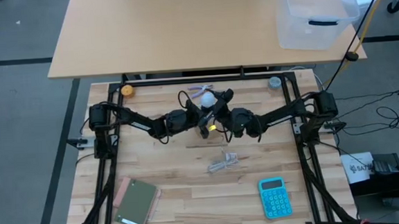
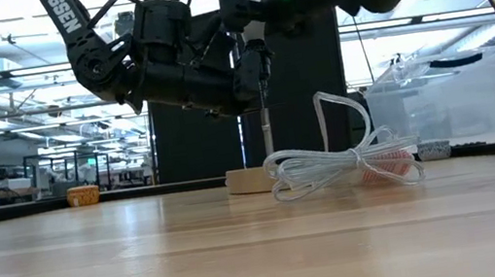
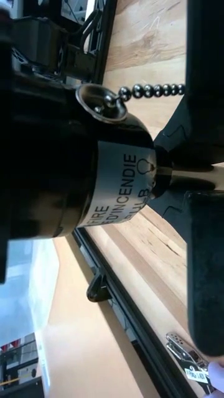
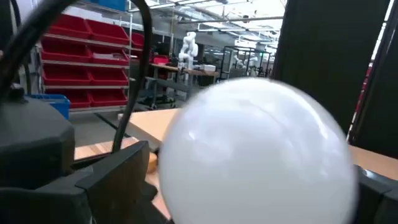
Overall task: Screw lightbulb
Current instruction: Remove the light bulb from the brown lamp
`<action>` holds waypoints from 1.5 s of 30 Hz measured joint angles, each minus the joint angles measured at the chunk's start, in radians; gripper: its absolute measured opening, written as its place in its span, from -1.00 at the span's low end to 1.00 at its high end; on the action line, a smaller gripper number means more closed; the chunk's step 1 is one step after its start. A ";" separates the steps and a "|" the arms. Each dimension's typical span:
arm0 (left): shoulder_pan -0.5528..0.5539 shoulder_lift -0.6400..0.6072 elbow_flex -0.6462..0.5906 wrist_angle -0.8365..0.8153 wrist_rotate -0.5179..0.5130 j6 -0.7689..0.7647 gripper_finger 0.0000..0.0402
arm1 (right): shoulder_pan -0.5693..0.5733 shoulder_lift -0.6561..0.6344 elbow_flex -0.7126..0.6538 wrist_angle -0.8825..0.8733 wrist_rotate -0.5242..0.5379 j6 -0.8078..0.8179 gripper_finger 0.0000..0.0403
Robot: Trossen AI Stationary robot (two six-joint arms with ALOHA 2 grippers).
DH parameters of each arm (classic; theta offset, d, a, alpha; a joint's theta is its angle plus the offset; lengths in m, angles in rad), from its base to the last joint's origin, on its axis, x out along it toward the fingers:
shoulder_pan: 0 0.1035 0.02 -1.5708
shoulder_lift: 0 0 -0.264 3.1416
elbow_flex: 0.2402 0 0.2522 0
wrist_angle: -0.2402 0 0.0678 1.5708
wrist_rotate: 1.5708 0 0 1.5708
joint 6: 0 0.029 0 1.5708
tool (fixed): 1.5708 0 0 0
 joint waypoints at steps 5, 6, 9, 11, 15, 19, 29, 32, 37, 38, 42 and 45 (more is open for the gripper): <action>0.000 0.000 0.000 -0.004 0.000 0.000 -0.85 | -0.003 0.013 0.034 0.007 0.005 -0.019 0.86; 0.000 0.000 0.000 -0.004 0.000 -0.001 -0.85 | -0.005 0.013 0.035 0.006 0.005 -0.019 0.86; 0.000 0.000 0.000 -0.005 0.000 0.000 -0.85 | -0.012 0.013 0.035 0.006 0.005 -0.013 0.81; 0.000 0.000 0.000 -0.005 0.000 0.000 -0.85 | -0.014 0.013 0.035 0.006 0.005 -0.007 0.71; 0.000 0.000 0.000 -0.005 0.000 0.000 -0.85 | -0.014 0.013 0.035 0.006 0.004 -0.011 0.46; 0.000 0.000 0.000 -0.005 0.000 0.000 -0.85 | -0.014 0.013 0.036 0.005 0.001 -0.024 0.22; 0.001 -0.001 0.000 -0.006 0.031 0.011 -0.85 | -0.014 0.012 0.039 -0.029 -0.034 -0.074 0.13; 0.003 -0.001 -0.002 -0.008 0.057 0.017 -0.85 | -0.023 -0.005 0.039 -0.074 -0.092 -0.052 0.14; 0.003 -0.001 -0.001 -0.031 0.114 0.040 -0.85 | -0.043 -0.057 0.037 -0.196 -0.178 -0.037 0.14; 0.003 -0.001 0.000 -0.037 0.122 0.048 -0.85 | -0.050 -0.071 0.036 -0.227 -0.208 -0.030 0.15; 0.003 -0.001 0.000 -0.045 0.157 0.063 -0.85 | -0.081 -0.118 0.036 -0.326 -0.344 -0.010 0.16; 0.004 -0.001 0.001 -0.044 0.182 0.080 -0.85 | -0.107 -0.150 0.035 -0.389 -0.441 -0.010 0.16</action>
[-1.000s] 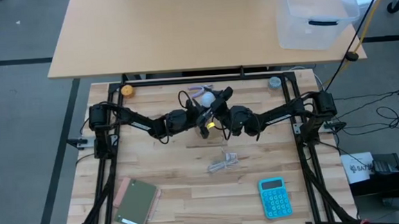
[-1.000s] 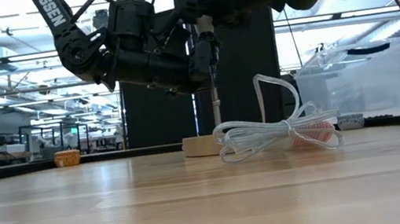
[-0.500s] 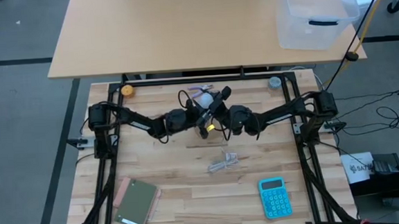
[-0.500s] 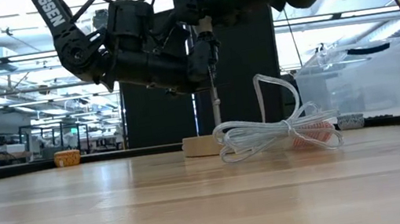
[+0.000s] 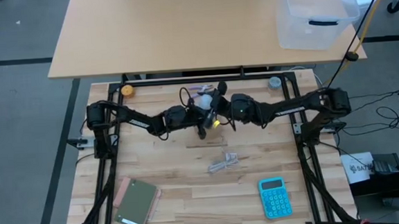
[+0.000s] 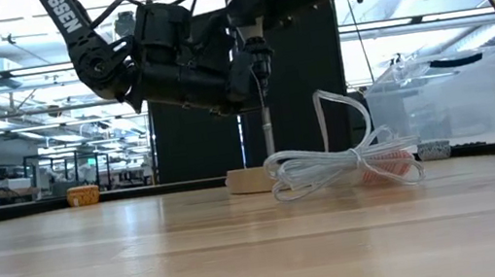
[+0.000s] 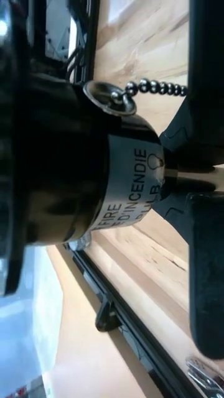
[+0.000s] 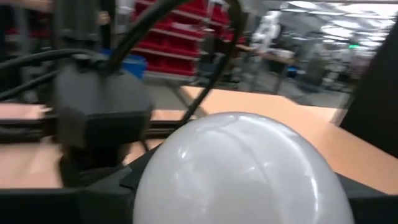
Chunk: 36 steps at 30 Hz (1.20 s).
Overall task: Screw lightbulb
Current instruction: Remove the light bulb from the brown lamp
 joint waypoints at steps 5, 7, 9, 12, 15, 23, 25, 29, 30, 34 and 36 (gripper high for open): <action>0.006 0.001 0.001 0.001 0.093 0.012 -0.85 | -0.052 -0.044 -0.001 -0.076 -0.194 0.004 0.17; 0.006 0.001 0.001 0.002 0.129 0.019 -0.85 | -0.073 -0.052 -0.001 -0.097 -0.289 0.003 0.17; 0.006 0.001 0.001 0.002 0.167 0.032 -0.85 | -0.097 -0.055 -0.001 -0.101 -0.386 0.004 0.17; 0.006 0.000 0.001 0.001 0.226 0.036 -0.85 | -0.121 -0.056 -0.001 -0.110 -0.516 0.005 0.17; 0.006 0.001 0.000 0.001 0.296 0.042 -0.85 | -0.137 -0.056 -0.001 -0.114 -0.627 0.007 0.17; 0.006 0.001 0.000 -0.002 0.461 0.046 -0.85 | -0.156 -0.056 -0.001 -0.116 -0.823 0.048 0.25; 0.005 0.001 0.000 -0.002 0.485 0.045 -0.85 | -0.156 -0.056 0.000 -0.115 -0.844 0.049 0.34; 0.004 0.001 0.000 -0.002 0.489 0.044 -0.85 | -0.156 -0.056 0.000 -0.115 -0.845 0.066 0.54; 0.004 0.001 0.000 -0.002 0.490 0.044 -0.85 | -0.156 -0.056 0.000 -0.115 -0.845 0.068 0.59; 0.002 0.001 0.000 -0.002 0.493 0.041 -0.85 | -0.156 -0.057 0.000 -0.115 -0.845 0.082 0.75; 0.002 0.001 0.000 -0.002 0.493 0.041 -0.85 | -0.152 -0.062 0.000 -0.117 -0.843 0.082 0.81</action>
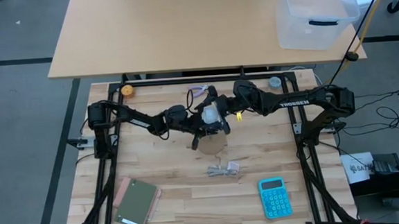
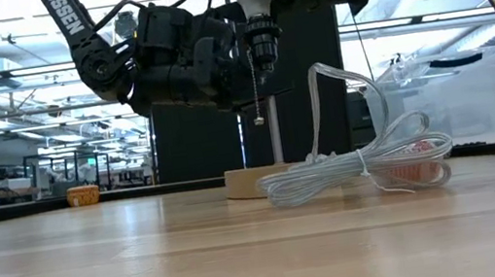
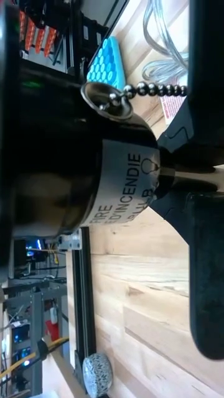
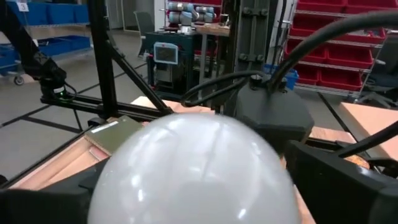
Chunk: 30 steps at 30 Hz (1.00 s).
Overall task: Screw lightbulb
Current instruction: Remove the light bulb from the brown lamp
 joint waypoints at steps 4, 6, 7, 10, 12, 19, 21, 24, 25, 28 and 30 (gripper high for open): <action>-0.002 0.000 -0.001 -0.001 0.006 0.000 -0.85 | 0.005 -0.031 0.000 0.002 -0.002 0.000 0.89; -0.002 0.000 -0.001 -0.003 0.006 -0.001 -0.85 | 0.004 -0.049 0.001 -0.001 -0.002 0.000 0.91; -0.002 0.000 -0.001 -0.004 0.006 -0.002 -0.85 | 0.004 -0.058 0.002 -0.005 -0.002 0.000 0.92; -0.002 0.000 -0.001 -0.004 0.006 -0.002 -0.85 | 0.004 -0.088 0.002 -0.005 -0.013 -0.001 0.93; -0.002 0.000 -0.001 -0.004 0.005 -0.003 -0.85 | 0.004 -0.114 0.002 -0.005 -0.027 -0.001 0.93; -0.003 0.000 -0.001 -0.005 -0.023 -0.012 -0.85 | 0.018 -0.261 0.002 -0.128 0.013 -0.034 0.93; -0.005 0.000 -0.002 -0.007 -0.048 -0.019 -0.85 | 0.037 -0.310 0.002 -0.214 0.100 -0.071 0.93; -0.005 0.000 -0.002 -0.008 -0.084 -0.020 -0.85 | 0.076 -0.360 0.002 -0.313 0.247 -0.110 0.93; -0.005 0.000 -0.002 -0.008 -0.097 -0.020 -0.85 | 0.089 -0.372 0.002 -0.336 0.287 -0.112 0.93; -0.006 0.000 -0.002 -0.004 -0.156 -0.027 -0.85 | 0.131 -0.382 0.002 -0.356 0.396 -0.109 0.93; -0.007 0.000 -0.002 -0.002 -0.211 -0.030 -0.85 | 0.160 -0.381 0.002 -0.358 0.488 -0.102 0.93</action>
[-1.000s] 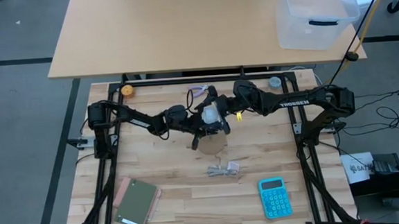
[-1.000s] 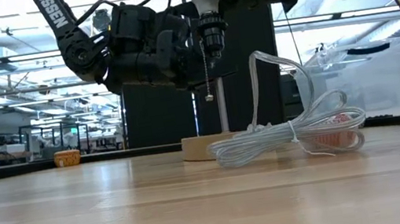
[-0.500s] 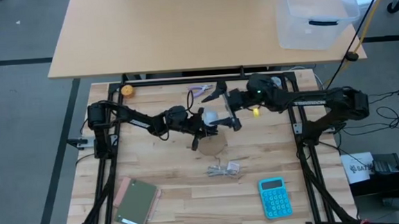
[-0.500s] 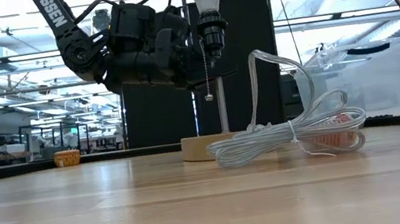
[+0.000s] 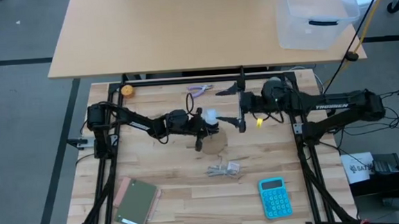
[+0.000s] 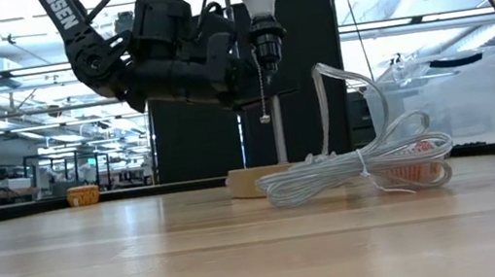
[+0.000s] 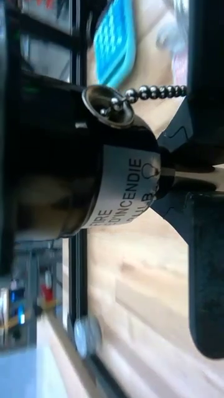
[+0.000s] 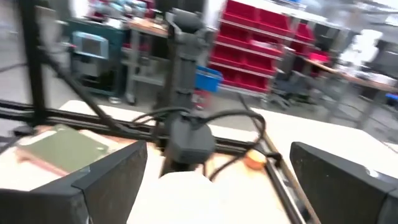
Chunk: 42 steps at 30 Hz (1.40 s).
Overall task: Screw lightbulb
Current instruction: Remove the light bulb from the brown lamp
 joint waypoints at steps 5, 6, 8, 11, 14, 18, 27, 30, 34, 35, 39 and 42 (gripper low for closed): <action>-0.003 0.000 0.000 0.002 -0.171 -0.007 -0.85 | 0.061 0.025 -0.003 0.002 0.232 0.010 0.93; -0.004 0.000 0.000 0.002 -0.204 -0.013 -0.85 | 0.070 0.027 -0.005 -0.001 0.260 0.016 0.93; -0.004 0.000 0.001 0.002 -0.253 -0.030 -0.85 | 0.087 0.033 -0.013 0.011 0.302 0.035 0.93; -0.004 0.000 0.001 0.003 -0.317 -0.042 -0.85 | 0.114 0.044 -0.056 0.092 0.358 0.067 0.93; -0.003 0.000 0.001 0.003 -0.366 -0.060 -0.85 | 0.140 0.052 -0.136 0.256 0.438 0.085 0.93; -0.002 0.000 0.001 0.003 -0.417 -0.080 -0.85 | 0.164 0.075 -0.269 0.515 0.574 0.105 0.93; 0.000 0.000 0.001 0.004 -0.421 -0.085 -0.85 | 0.172 0.274 -0.373 0.983 0.616 0.107 0.93; 0.000 0.000 0.001 0.004 -0.427 -0.091 -0.85 | 0.165 0.334 -0.325 0.977 0.628 0.102 0.93; 0.000 0.000 0.001 0.004 -0.429 -0.092 -0.85 | 0.164 0.401 -0.257 0.971 0.705 0.069 0.93; 0.000 0.000 0.001 0.004 -0.430 -0.092 -0.85 | 0.164 0.415 -0.241 0.973 0.718 0.058 0.93; 0.000 0.000 0.001 0.004 -0.430 -0.093 -0.85 | 0.156 0.464 -0.177 0.946 0.763 0.049 0.93; 0.001 0.000 0.001 0.004 -0.430 -0.093 -0.85 | 0.139 0.488 -0.132 0.881 0.784 0.058 0.92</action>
